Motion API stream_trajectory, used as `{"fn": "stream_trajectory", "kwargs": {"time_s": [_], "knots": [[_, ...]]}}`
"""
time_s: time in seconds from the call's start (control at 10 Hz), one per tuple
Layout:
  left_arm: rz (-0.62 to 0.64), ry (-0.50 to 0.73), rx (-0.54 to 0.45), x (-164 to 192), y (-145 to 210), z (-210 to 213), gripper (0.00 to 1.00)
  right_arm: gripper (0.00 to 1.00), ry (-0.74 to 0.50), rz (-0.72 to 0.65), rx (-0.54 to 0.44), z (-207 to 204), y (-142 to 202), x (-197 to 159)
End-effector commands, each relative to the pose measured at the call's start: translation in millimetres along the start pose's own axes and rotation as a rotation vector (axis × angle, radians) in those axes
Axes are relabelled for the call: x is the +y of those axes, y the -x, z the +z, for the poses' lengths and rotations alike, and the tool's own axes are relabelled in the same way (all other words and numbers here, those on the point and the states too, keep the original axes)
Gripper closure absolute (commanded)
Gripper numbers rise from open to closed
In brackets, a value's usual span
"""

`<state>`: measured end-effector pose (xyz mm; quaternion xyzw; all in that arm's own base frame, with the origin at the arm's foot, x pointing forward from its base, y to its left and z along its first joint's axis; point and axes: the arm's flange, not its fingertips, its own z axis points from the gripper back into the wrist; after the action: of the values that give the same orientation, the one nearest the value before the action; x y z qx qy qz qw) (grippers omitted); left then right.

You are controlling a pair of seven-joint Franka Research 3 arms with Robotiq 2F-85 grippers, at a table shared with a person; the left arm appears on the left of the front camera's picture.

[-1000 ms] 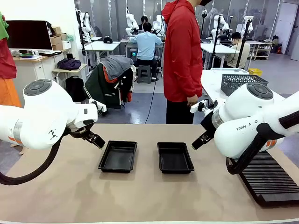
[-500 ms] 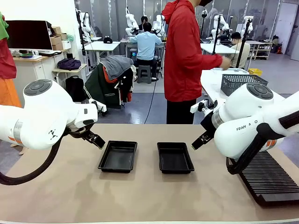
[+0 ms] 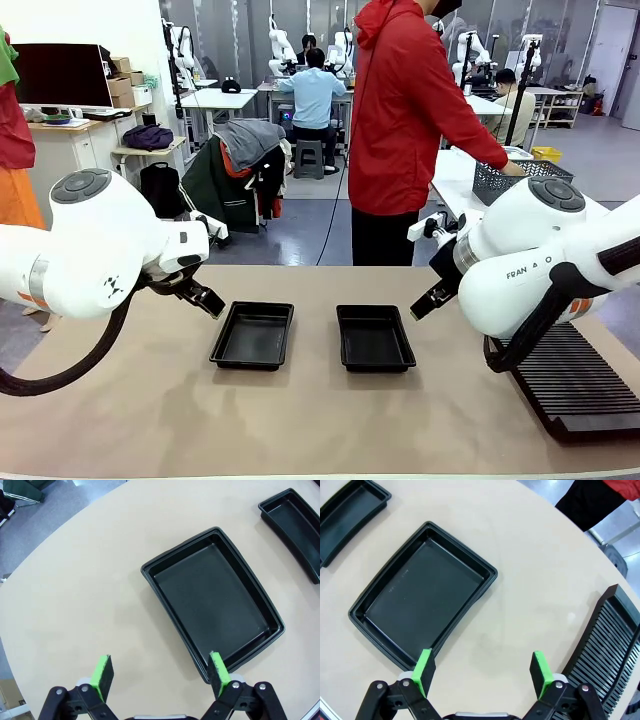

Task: Inspect and transfer BCBs to ESD trays.
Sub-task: Pick up the Blank PCB from the PCB Rack and place it in the left ESD tray.

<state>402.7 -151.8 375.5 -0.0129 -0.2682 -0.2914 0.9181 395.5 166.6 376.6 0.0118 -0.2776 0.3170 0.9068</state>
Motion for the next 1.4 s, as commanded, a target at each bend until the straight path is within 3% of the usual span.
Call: {"fn": "stream_trajectory", "kwargs": {"time_s": [0.0,0.7,1.3], "knots": [[0.032,0.027,0.015,0,-11,29,0.00,0.00,-0.046,-0.081,-0.003,31,-13,-3],[0.189,0.117,0.048,26,-49,142,0.00,0.00,-0.082,-0.287,0.039,150,-51,-61],[0.385,0.248,0.095,67,-50,201,0.00,0.00,-0.191,-0.442,0.062,213,-46,-142]]}}
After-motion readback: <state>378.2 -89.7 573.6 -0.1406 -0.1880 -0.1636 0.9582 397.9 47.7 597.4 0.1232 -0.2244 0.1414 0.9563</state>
